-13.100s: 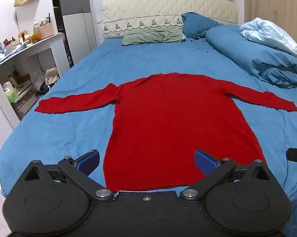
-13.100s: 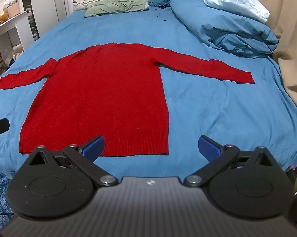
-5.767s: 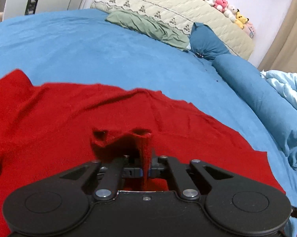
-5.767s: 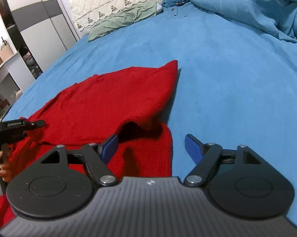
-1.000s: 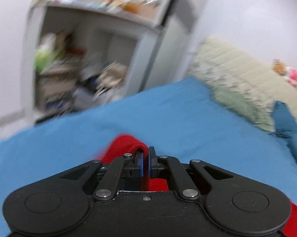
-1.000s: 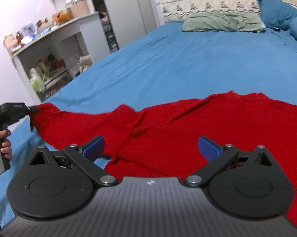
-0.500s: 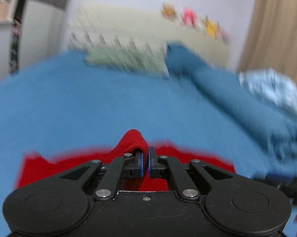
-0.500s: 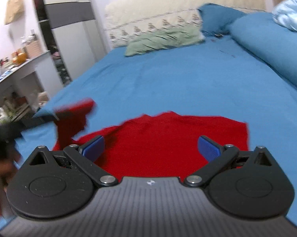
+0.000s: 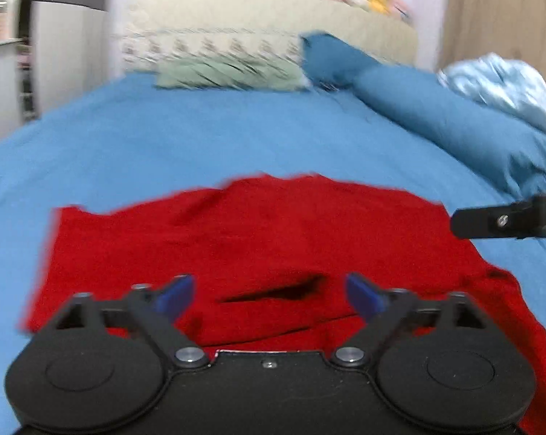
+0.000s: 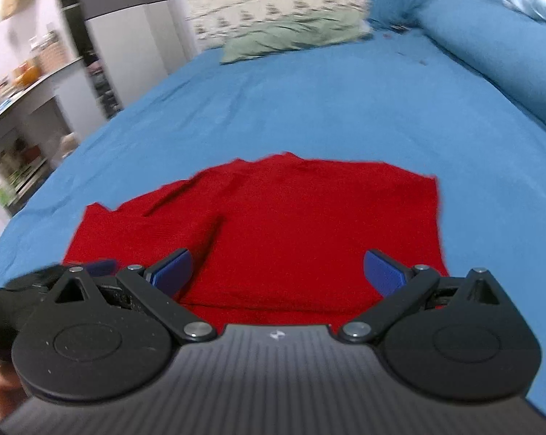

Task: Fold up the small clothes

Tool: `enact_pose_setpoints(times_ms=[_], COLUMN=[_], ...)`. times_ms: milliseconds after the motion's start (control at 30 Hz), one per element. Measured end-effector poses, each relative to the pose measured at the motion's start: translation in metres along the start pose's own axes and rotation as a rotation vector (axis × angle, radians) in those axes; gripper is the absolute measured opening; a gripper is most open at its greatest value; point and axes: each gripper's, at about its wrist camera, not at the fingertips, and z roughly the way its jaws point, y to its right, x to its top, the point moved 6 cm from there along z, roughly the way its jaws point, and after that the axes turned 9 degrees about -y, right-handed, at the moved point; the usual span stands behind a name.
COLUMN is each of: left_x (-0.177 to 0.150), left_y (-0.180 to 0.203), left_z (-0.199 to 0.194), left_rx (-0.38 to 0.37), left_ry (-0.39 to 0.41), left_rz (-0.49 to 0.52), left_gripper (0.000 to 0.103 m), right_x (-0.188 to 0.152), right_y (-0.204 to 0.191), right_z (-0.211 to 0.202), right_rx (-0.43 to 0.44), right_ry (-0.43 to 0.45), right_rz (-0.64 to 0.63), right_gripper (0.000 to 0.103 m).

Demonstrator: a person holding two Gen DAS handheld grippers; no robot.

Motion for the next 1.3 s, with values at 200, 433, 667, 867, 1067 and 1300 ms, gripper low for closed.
enact_pose_setpoints(times_ms=[200,433,667,867,1067,1300], left_x=[-0.025,-0.041,-0.036,-0.035,-0.037,-0.038], left_y=[-0.083,-0.130,-0.142,-0.141,-0.139,-0.141], left_z=[-0.014,-0.004,-0.006,-0.013,-0.012,-0.012], left_rx=[0.158,0.193,0.196,0.175,0.194,0.201], left_ry=[-0.038,-0.082,-0.073,-0.047,-0.051,-0.052], left_rz=[-0.121,-0.228,-0.236,-0.257,-0.239,-0.241], left_gripper=[0.097,0.096,0.096,0.096,0.096,0.096], right_x=[0.014,-0.011,0.010,0.008,-0.025,-0.017], right_y=[-0.075,-0.136,-0.128,-0.053,-0.020,-0.015], right_z=[0.040,0.114,0.127,0.091,0.092,0.095], right_rx=[0.000,-0.162,-0.156,-0.063,-0.029,-0.013], right_ry=[-0.101,-0.215,-0.158,-0.049,-0.059,-0.043], right_rz=[-0.354,-0.761,-0.555,-0.017,0.067,0.110], right_gripper=[0.103,0.102,0.039,0.038,0.042,0.060])
